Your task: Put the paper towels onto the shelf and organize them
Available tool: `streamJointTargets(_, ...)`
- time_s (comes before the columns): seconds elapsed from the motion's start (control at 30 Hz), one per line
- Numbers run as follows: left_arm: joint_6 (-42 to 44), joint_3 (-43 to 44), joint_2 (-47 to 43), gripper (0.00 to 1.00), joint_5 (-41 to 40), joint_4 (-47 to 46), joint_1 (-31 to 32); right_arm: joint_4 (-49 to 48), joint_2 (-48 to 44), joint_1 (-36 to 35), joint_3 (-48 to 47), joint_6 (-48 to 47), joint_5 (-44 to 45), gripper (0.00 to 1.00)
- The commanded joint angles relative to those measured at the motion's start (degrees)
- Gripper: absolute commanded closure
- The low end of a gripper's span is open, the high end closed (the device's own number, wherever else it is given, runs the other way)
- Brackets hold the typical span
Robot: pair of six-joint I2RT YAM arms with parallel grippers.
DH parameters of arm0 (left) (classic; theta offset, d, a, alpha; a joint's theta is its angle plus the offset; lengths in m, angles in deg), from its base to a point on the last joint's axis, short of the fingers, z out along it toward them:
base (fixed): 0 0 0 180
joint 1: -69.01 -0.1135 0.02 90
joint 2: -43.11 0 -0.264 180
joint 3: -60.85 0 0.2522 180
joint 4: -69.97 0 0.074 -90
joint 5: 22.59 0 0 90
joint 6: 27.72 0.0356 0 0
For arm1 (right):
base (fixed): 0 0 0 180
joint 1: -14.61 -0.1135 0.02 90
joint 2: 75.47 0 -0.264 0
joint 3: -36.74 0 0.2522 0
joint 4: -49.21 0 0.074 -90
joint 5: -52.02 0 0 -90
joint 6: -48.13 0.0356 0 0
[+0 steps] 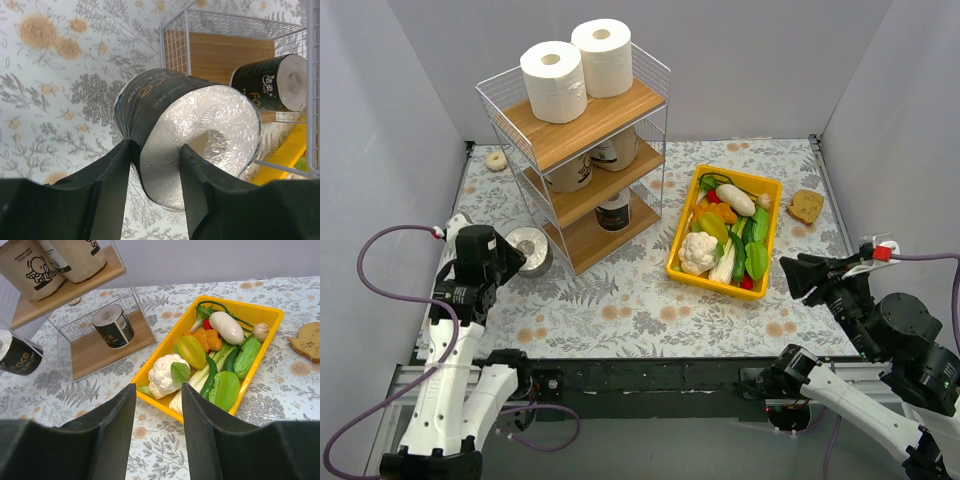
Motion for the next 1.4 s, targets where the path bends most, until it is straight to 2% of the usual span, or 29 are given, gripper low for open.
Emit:
streamJointTargets(0.0,-5.4,3.0,-2.1,0.86,-0.4,4.9,1.1,0.3,1.7,-0.2,-1.5,1.1,-1.3,0.50)
streamJointTargets(0.27,0.2,6.9,-8.6,0.86,11.0,9.6,1.7,-0.4,2.6,-0.2,-2.0,0.9,-2.0,0.50)
streamJointTargets(0.3,1.5,6.5,-8.8,0.86,16.5,9.3,1.7,-0.4,2.5,-0.2,-2.1,0.6,-1.8,0.50)
streamJointTargets(0.37,2.1,6.5,-8.3,0.87,20.4,9.7,1.7,-0.4,2.1,-0.2,-2.2,0.5,-1.6,0.50)
streamJointTargets(0.4,2.9,6.2,-8.2,0.87,24.7,9.7,1.7,-0.4,1.7,-0.2,-2.2,0.3,-1.5,0.50)
streamJointTargets(0.5,4.6,3.6,-8.6,0.89,30.9,7.7,1.7,-0.4,1.1,-0.2,-1.6,0.2,-1.6,0.50)
streamJointTargets(0.63,5.7,-1.7,-8.2,0.91,36.7,3.2,2.2,-0.9,0.9,-0.2,0.0,0.2,-1.8,0.50)
streamJointTargets(0.73,7.4,-2.2,-7.9,0.90,36.9,2.1,2.8,-1.9,1.0,-0.2,1.6,0.2,-2.8,0.50)
streamJointTargets(0.87,10.4,-0.8,-7.2,0.89,32.7,2.5,4.2,-3.8,1.8,-0.2,3.5,-0.1,-3.6,0.49)
streamJointTargets(1.0,11.1,-2.6,-4.9,0.89,32.7,-1.2,4.8,-5.4,2.6,-0.2,3.9,-1.2,-4.5,0.49)
streamJointTargets(1.17,5.6,-4.4,-5.1,0.90,29.5,-7.4,5.5,-5.5,4.1,-0.2,3.1,-2.7,-4.4,0.48)
streamJointTargets(1.2,2.1,-4.6,-5.6,0.90,28.8,-8.5,5.5,-5.2,4.1,-0.2,3.0,-2.8,-4.1,0.48)
streamJointTargets(1.37,-6.6,-8.0,-6.5,0.91,31.0,-12.9,5.7,-7.5,3.1,-0.2,5.8,-0.8,-5.7,0.48)
